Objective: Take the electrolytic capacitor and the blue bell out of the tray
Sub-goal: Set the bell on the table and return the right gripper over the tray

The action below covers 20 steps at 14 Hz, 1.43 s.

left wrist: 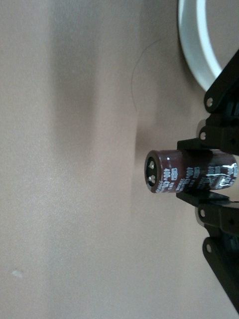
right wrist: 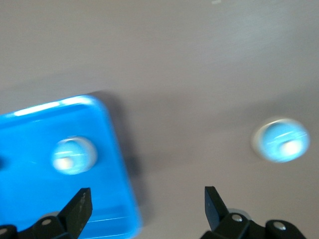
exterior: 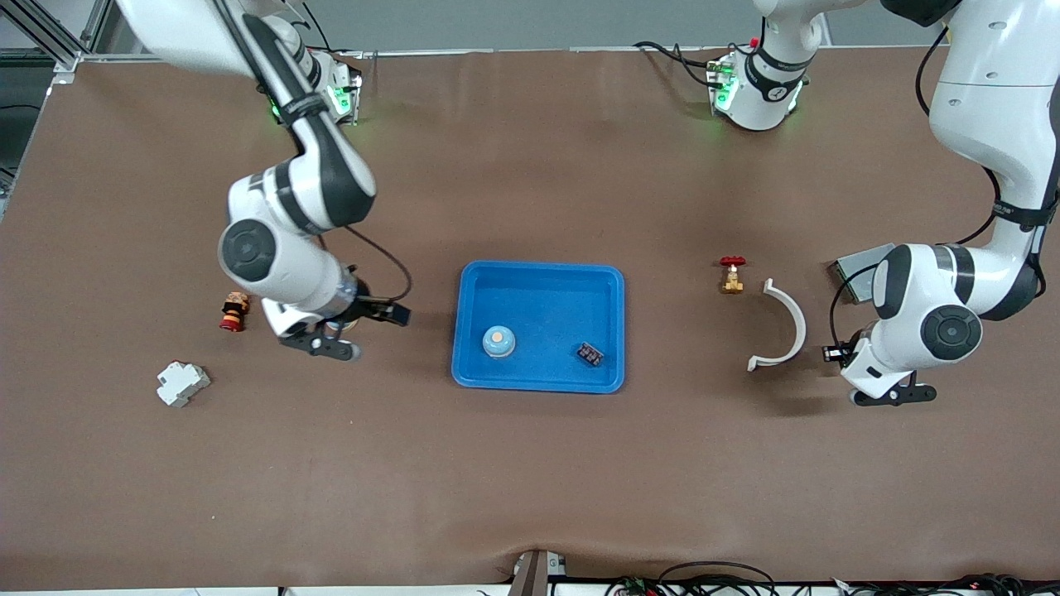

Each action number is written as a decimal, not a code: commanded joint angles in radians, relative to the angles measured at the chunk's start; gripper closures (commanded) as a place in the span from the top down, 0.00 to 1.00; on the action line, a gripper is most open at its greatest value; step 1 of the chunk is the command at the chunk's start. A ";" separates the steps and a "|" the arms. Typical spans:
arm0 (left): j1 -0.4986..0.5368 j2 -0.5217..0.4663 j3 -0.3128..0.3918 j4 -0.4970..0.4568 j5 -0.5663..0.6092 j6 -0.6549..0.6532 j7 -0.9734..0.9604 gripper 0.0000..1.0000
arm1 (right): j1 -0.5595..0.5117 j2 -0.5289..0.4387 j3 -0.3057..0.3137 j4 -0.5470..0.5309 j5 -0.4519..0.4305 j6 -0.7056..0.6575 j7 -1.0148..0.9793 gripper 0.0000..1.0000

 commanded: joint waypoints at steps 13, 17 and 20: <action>0.024 -0.013 -0.009 -0.050 0.008 0.041 -0.002 0.07 | 0.192 0.361 -0.013 0.312 -0.117 0.098 0.378 1.00; 0.024 -0.013 -0.009 -0.050 0.008 0.039 0.006 0.62 | 0.215 0.398 -0.014 0.333 -0.148 0.128 0.437 1.00; 0.024 -0.013 -0.009 -0.050 0.008 0.039 0.008 1.00 | 0.221 0.410 -0.016 0.333 -0.149 0.151 0.443 1.00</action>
